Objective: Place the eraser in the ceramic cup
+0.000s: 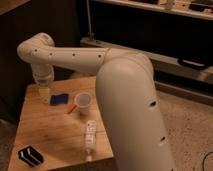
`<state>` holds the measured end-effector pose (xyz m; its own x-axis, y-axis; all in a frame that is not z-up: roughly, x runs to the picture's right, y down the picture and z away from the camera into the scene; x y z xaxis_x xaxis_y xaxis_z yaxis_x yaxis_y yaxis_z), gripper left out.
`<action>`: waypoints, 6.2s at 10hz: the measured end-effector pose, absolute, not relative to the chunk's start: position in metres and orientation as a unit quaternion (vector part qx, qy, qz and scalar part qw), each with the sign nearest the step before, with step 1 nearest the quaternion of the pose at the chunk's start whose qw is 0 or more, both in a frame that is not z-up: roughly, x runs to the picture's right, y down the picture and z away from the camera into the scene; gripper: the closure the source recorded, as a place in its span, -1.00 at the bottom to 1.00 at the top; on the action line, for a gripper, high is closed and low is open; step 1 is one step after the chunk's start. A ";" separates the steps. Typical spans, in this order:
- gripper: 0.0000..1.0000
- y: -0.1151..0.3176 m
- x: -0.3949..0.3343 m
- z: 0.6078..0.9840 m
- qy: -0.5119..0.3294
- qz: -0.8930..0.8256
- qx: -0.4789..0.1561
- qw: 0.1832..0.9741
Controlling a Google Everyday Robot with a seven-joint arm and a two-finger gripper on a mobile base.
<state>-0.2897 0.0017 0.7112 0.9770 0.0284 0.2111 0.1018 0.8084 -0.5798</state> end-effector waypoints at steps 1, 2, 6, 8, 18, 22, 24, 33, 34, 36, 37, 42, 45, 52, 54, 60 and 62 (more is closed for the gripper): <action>-0.60 0.002 -0.290 0.711 -0.105 -0.019 -0.309 0.945; -0.60 0.002 -0.290 0.711 -0.105 -0.019 -0.309 0.945; -0.60 0.002 -0.290 0.711 -0.105 -0.019 -0.309 0.945; -0.60 0.001 -0.290 0.711 -0.106 -0.019 -0.309 0.945; -0.60 0.027 -0.257 0.708 -0.250 0.053 -0.349 0.902; -0.60 0.046 -0.270 0.662 -0.302 0.015 -0.325 0.896; -0.60 0.059 -0.277 0.648 -0.310 -0.002 -0.325 0.893; -0.60 0.124 -0.307 0.626 -0.347 -0.084 -0.387 0.850; -0.60 0.131 -0.315 0.619 -0.344 -0.106 -0.389 0.848; -0.60 0.139 -0.324 0.610 -0.338 -0.145 -0.388 0.845; -0.60 0.142 -0.326 0.607 -0.336 -0.154 -0.388 0.844; -0.60 0.173 -0.316 0.614 -0.308 -0.163 -0.378 0.858; -0.60 0.176 -0.322 0.610 -0.315 -0.176 -0.350 0.865; -0.60 0.196 -0.330 0.607 -0.323 -0.227 -0.347 0.851; -0.60 0.208 -0.327 0.608 -0.314 -0.233 -0.360 0.847; -0.60 0.242 -0.325 0.607 -0.300 -0.210 -0.387 0.846; -0.60 0.253 -0.330 0.607 -0.304 -0.191 -0.390 0.848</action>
